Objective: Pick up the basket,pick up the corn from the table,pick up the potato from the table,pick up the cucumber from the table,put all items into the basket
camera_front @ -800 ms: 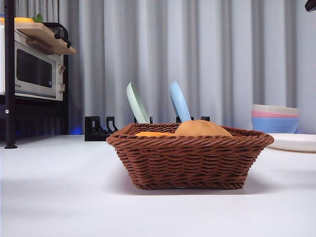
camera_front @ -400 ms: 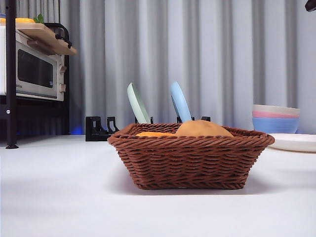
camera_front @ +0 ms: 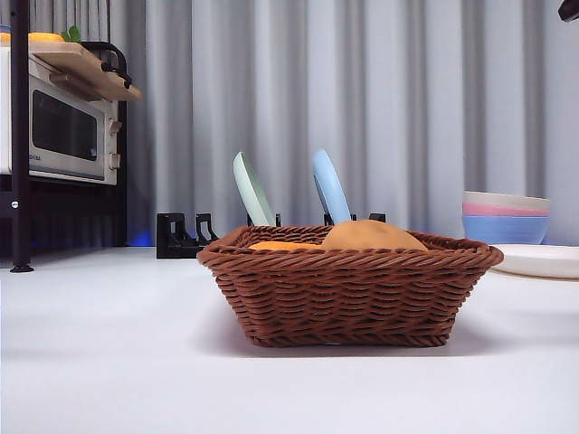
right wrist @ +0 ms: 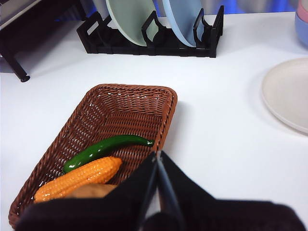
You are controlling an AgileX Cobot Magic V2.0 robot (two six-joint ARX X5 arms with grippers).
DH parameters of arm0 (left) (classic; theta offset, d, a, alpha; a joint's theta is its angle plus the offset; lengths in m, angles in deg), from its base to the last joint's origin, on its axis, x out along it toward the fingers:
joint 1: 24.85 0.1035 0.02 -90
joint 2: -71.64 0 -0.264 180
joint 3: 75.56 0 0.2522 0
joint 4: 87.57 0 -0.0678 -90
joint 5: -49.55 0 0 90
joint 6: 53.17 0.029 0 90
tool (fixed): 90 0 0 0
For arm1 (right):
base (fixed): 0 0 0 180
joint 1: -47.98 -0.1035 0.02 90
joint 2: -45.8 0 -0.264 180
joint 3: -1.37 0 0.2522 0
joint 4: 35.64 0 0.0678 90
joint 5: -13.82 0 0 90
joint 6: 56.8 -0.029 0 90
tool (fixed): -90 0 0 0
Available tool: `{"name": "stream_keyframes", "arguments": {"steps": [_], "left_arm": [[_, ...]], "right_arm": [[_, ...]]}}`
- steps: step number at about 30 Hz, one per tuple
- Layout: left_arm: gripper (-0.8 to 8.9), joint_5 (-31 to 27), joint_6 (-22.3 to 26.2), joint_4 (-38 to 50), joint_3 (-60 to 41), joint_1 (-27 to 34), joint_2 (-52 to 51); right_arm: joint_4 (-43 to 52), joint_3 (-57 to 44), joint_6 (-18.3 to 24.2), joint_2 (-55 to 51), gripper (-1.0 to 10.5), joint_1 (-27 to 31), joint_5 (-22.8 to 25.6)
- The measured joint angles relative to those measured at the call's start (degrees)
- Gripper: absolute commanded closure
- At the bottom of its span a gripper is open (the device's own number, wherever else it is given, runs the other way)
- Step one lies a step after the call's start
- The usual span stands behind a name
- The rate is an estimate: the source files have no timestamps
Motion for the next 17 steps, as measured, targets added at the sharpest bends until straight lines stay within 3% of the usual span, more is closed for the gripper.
{"name": "stream_keyframes", "arguments": {"steps": [6, 11, 17], "left_arm": [[8.17, 0.5, -0.2, -0.6, -7.6, 7.8, -2.5], [8.17, 0.7, -0.2, -0.8, -12.2, 11.3, -6.7], [8.17, 0.7, -1.5, -6.9, -16.3, 14.6, -12.7]], "right_arm": [[0.0, 0.0, 0.0, 0.0, 9.5, 0.0, 0.0], [0.0, 0.0, 0.0, 0.0, 9.5, 0.0, 0.0], [0.0, 0.0, 0.0, 0.0, 9.5, 0.0, 0.0]]}}
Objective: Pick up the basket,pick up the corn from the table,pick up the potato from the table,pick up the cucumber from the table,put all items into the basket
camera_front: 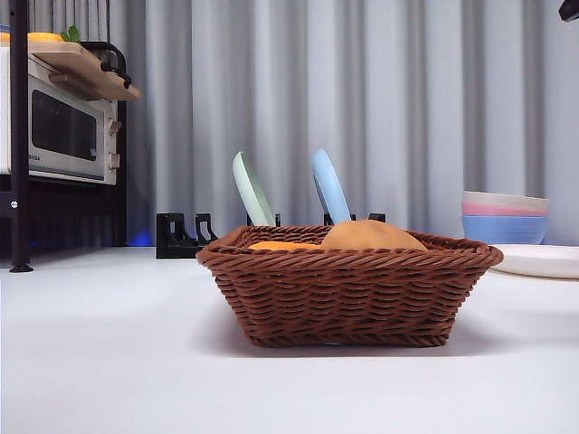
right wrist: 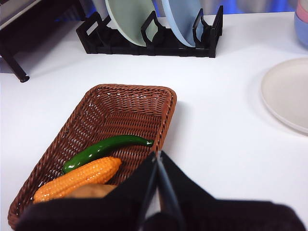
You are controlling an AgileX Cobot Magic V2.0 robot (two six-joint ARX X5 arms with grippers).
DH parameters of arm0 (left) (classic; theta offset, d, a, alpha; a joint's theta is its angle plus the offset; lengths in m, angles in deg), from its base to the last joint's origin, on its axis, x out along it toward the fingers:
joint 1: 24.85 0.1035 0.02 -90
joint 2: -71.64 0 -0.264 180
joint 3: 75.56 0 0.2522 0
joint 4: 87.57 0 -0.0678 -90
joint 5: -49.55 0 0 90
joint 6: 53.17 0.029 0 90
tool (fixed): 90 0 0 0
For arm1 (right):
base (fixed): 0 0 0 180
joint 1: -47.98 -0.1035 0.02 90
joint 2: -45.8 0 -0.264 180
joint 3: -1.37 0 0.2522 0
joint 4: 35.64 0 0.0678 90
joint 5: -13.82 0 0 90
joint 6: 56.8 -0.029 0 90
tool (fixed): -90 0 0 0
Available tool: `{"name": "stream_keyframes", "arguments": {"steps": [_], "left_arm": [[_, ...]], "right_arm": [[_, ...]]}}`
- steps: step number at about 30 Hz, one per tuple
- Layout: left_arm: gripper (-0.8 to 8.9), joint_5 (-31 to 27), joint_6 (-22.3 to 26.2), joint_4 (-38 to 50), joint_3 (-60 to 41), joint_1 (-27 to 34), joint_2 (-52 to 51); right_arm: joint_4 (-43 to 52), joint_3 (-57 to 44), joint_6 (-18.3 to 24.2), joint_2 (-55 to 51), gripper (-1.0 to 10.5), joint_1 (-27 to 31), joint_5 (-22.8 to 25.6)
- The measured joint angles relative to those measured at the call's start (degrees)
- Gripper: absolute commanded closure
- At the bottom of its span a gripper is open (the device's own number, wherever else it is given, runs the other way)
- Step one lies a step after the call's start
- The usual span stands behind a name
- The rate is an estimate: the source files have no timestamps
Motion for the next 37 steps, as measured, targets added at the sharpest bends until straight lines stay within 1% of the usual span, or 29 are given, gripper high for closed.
{"name": "stream_keyframes", "arguments": {"steps": [6, 37], "left_arm": [[8.17, -0.2, -1.1, -7.1, -1.3, 1.1, -0.7], [8.17, -0.2, -1.3, -7.2, -1.5, 1.2, -0.7]], "right_arm": [[0.0, 0.0, 0.0, 0.0, 9.5, 0.0, 0.0], [-0.1, 0.0, 0.0, 0.0, 9.5, 0.0, 0.0]]}}
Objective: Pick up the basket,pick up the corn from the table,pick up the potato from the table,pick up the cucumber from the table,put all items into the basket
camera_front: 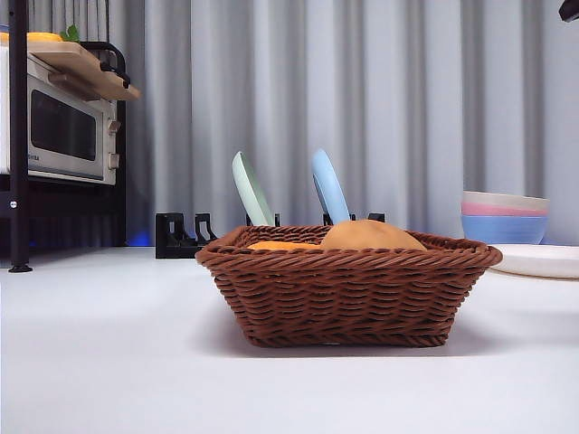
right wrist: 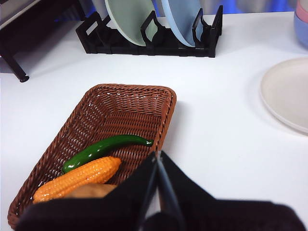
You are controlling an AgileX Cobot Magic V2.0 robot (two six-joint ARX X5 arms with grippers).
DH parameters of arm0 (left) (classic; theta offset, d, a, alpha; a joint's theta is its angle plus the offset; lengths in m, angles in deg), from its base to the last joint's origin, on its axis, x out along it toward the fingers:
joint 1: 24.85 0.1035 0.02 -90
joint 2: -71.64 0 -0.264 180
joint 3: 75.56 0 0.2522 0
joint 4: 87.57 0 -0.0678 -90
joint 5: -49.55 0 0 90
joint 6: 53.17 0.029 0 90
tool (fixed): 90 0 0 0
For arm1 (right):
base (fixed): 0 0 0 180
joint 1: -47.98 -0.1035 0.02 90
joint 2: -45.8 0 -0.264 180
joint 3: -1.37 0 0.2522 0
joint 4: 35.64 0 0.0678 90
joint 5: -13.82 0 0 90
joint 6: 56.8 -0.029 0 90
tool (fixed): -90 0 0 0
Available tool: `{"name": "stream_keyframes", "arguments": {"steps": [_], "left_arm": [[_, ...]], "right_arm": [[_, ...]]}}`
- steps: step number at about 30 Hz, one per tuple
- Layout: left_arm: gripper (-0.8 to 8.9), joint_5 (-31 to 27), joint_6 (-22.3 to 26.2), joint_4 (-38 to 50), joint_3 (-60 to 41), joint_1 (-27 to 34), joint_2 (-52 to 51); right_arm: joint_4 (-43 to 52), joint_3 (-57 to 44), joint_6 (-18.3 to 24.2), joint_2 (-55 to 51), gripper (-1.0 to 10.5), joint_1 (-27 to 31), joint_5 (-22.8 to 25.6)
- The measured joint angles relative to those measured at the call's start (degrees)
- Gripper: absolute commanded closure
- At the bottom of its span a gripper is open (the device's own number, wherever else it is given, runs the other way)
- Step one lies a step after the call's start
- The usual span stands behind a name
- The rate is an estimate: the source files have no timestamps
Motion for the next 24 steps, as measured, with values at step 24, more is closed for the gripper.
{"name": "stream_keyframes", "arguments": {"steps": [24], "left_arm": [[8.17, 0.0, 0.0, 0.0, 0.0, 0.0, 0.0]], "right_arm": [[21.0, -13.7, 12.3, -15.3, 9.5, 9.2, -10.3]]}}
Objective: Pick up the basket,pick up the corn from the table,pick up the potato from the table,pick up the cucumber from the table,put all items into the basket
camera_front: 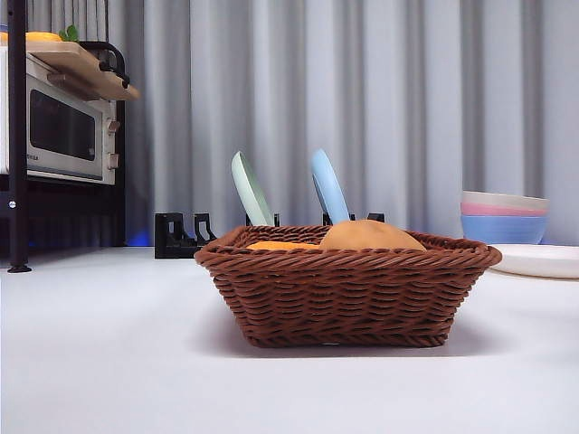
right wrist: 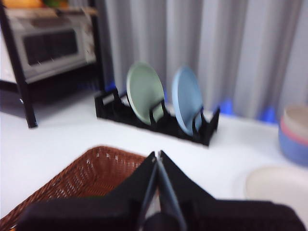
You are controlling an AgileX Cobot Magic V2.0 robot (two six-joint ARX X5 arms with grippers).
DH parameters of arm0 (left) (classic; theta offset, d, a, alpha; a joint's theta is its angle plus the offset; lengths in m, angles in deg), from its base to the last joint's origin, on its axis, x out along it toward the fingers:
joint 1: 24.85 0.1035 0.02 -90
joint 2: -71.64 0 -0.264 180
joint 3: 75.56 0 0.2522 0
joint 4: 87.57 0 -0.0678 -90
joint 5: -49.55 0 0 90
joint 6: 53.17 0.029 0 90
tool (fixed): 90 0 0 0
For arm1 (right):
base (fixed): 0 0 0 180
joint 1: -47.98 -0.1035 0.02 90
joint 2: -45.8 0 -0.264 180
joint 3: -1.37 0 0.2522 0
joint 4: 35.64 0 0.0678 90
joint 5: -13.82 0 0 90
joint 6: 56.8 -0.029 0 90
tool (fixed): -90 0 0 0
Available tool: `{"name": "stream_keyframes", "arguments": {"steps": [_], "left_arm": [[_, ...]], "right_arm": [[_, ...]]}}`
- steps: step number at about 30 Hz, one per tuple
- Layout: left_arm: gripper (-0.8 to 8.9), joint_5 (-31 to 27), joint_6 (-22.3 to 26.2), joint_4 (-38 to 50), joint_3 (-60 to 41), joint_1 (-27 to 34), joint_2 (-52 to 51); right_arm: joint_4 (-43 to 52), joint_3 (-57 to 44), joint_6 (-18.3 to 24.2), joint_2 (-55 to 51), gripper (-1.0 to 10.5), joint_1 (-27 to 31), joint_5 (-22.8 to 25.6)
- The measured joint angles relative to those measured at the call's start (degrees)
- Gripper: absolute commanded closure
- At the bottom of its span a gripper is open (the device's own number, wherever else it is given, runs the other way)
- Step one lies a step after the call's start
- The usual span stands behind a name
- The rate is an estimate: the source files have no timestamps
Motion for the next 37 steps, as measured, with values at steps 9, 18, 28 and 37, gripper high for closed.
{"name": "stream_keyframes", "arguments": {"steps": [9, 18, 28, 37], "left_arm": [[8.17, 0.0, 0.0, 0.0, 0.0, 0.0, 0.0], [8.17, 0.0, 0.0, 0.0, 0.0, 0.0, 0.0], [8.17, 0.0, 0.0, 0.0, 0.0, 0.0, 0.0], [8.17, 0.0, 0.0, 0.0, 0.0, 0.0, 0.0]], "right_arm": [[1.7, -17.0, -1.2, -12.8, 9.5, 5.6, 2.0], [4.2, -29.0, -6.7, -20.2, 9.5, 5.8, 4.4], [0.5, -29.8, -10.6, -21.7, 9.5, 5.8, 8.9], [0.5, -29.8, -10.6, -21.7, 9.5, 5.8, 8.9]]}}
